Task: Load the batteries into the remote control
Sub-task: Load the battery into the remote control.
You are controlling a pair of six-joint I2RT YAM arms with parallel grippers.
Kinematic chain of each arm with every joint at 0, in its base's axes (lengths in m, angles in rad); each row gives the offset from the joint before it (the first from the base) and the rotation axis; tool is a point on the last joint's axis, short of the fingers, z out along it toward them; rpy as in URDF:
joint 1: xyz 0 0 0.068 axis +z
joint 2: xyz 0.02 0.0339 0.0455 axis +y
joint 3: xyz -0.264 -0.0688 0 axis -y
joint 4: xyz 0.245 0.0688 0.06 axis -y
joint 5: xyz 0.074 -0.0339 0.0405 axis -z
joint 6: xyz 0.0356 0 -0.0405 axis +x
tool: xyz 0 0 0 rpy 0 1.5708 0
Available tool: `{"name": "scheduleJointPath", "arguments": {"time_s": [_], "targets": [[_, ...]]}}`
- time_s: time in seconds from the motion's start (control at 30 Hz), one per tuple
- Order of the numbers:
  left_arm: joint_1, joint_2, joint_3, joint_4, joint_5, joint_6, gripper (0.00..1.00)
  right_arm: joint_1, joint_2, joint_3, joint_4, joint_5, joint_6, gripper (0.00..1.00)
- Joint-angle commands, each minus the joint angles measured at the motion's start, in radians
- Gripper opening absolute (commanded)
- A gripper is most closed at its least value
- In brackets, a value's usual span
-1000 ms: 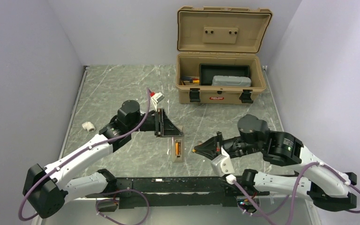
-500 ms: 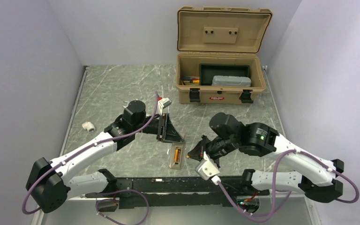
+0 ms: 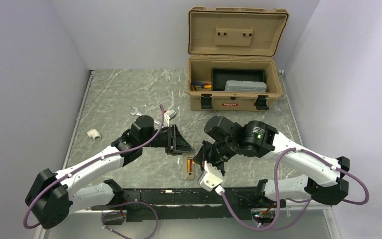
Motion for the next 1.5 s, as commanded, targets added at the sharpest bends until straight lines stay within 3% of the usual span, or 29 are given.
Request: {"name": "scheduleJointPath", "arguments": {"time_s": [0.0, 0.37, 1.13, 1.3, 1.47], "targets": [[-0.007, -0.034, -0.013, 0.113, -0.034, -0.061, 0.00, 0.036, 0.018, 0.037, -0.058, 0.019, -0.074, 0.00], [-0.046, -0.008, 0.044, 0.081, -0.004, 0.011, 0.00, 0.142, 0.039, 0.021, -0.101, 0.095, -0.073, 0.00], [-0.104, 0.030, 0.038, 0.137, -0.013, -0.004, 0.00, 0.200, 0.075, 0.009, -0.105, 0.151, -0.067, 0.00], [-0.106, 0.039, 0.039, 0.146, -0.011, -0.005, 0.00, 0.206, 0.077, 0.005, -0.105, 0.133, -0.056, 0.13], [-0.108, 0.047, 0.044, 0.152, -0.009, -0.007, 0.00, 0.209, 0.078, 0.000, -0.098, 0.128, -0.055, 0.17]]}}
